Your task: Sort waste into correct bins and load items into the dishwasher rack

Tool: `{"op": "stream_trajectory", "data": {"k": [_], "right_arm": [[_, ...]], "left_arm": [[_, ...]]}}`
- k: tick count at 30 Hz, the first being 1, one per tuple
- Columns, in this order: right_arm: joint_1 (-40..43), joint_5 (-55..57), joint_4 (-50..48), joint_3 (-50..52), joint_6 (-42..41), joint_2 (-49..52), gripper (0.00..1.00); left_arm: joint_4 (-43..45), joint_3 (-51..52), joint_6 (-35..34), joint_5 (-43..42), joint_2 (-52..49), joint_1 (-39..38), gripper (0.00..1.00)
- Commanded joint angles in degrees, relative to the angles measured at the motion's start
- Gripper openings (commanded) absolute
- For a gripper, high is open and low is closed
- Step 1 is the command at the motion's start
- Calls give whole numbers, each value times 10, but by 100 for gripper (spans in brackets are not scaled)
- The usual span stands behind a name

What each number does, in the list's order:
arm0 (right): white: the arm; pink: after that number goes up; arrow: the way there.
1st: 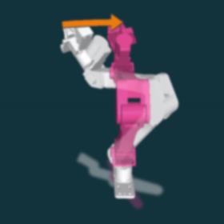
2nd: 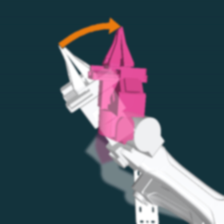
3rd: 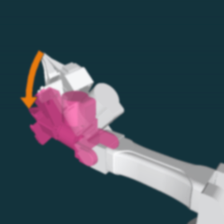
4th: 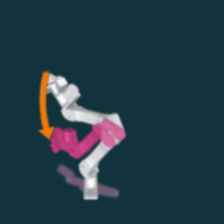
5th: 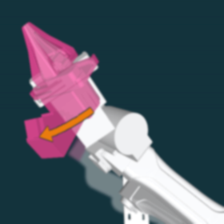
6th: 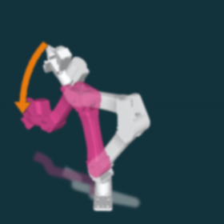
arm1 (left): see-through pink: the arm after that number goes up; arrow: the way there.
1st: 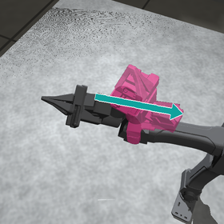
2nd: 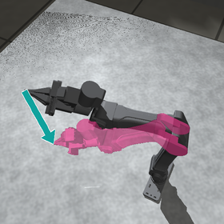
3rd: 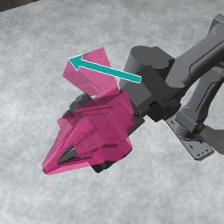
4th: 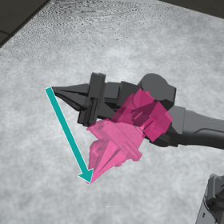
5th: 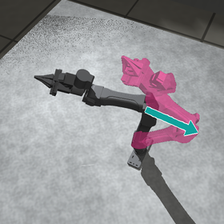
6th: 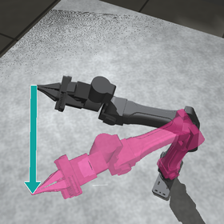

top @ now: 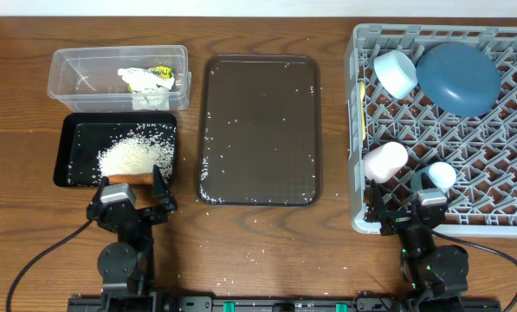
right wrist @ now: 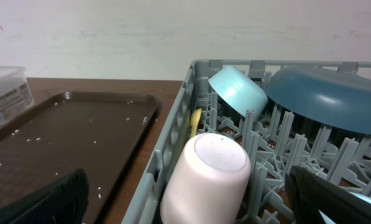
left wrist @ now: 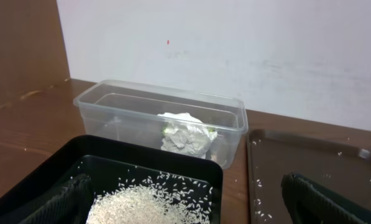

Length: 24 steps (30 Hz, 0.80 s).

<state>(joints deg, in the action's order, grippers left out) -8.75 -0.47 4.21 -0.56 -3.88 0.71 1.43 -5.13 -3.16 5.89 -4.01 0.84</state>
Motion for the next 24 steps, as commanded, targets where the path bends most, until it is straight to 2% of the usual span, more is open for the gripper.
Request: {"op": "stream_trajectory", "data": {"k": [1, 6, 12, 24], "right_arm": [[3, -4, 0, 2, -3, -4, 99], [3, -4, 0, 2, -3, -4, 99], [3, -4, 0, 2, -3, -4, 99], [3, -4, 0, 2, -3, -4, 99]], "left_arm": [[5, 20, 19, -11, 28, -3, 98], [9, 45, 19, -25, 39, -3, 98], [-55, 49, 18, -38, 39, -4, 98], [-56, 49, 18, -51, 39, -4, 98]]}}
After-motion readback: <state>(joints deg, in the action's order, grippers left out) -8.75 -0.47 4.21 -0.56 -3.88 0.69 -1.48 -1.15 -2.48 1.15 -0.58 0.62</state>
